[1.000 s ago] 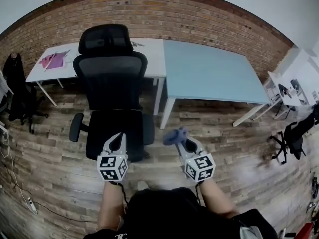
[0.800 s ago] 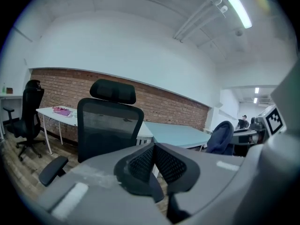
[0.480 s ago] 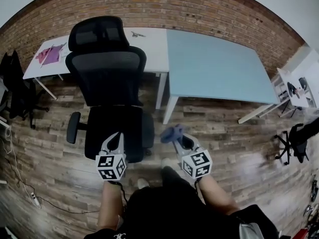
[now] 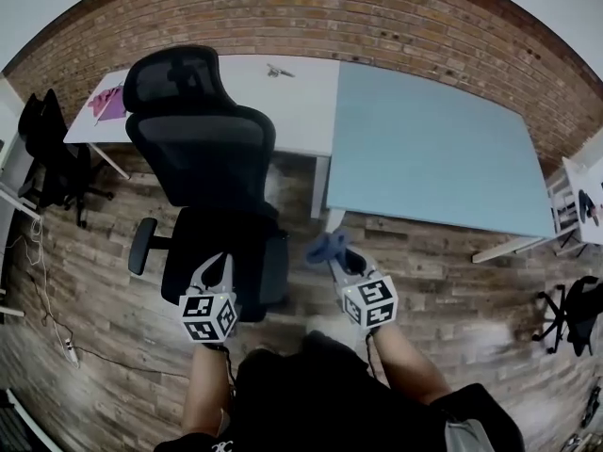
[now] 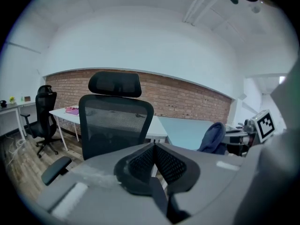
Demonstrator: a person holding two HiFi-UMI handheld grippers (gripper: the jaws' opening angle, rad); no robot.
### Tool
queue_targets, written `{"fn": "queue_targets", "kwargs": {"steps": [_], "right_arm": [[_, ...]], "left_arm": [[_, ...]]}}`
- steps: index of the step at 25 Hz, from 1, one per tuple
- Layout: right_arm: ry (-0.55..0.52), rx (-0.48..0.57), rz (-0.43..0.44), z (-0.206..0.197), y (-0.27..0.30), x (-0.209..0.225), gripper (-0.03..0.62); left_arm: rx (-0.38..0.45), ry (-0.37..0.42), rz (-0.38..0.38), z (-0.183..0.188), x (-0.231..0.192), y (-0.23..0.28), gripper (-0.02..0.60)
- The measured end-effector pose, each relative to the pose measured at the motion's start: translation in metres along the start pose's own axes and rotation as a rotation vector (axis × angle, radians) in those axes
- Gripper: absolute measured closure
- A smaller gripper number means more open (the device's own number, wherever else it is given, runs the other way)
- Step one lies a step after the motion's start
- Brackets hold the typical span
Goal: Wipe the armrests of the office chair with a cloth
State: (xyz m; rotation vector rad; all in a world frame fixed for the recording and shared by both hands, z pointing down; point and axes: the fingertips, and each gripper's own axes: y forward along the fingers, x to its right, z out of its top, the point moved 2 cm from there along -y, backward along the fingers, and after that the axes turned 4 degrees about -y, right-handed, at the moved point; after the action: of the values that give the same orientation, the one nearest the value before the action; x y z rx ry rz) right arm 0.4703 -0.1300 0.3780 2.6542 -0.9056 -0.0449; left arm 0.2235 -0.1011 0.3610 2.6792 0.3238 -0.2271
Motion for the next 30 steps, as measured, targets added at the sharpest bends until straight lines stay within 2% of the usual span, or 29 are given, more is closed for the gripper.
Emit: {"fn": "queue_targets", "kwargs": {"steps": [4, 12, 18, 24, 30], "right_arm": [[0.004, -0.033, 0.057, -0.002, 0.022, 0.010, 0.528], [-0.050, -0.174, 0.146, -0.034, 0.076, -0.025, 0.528], [-0.070, -0.273, 0.157, -0.072, 0.097, -0.051, 0.528], [-0.079, -0.361, 0.160, -0.115, 0.122, -0.056, 0.528], [-0.098, -0.437, 0.169, -0.151, 0.171, -0.044, 0.528]], "left_arm": [[-0.024, -0.027, 0.063, -0.011, -0.005, 0.003, 0.577], [-0.069, -0.113, 0.114, -0.041, -0.051, -0.001, 0.577], [-0.102, -0.172, 0.104, -0.071, -0.077, -0.007, 0.577], [-0.163, -0.168, 0.079, -0.103, -0.080, -0.003, 0.577], [-0.215, -0.150, 0.051, -0.118, -0.074, 0.002, 0.577]]}}
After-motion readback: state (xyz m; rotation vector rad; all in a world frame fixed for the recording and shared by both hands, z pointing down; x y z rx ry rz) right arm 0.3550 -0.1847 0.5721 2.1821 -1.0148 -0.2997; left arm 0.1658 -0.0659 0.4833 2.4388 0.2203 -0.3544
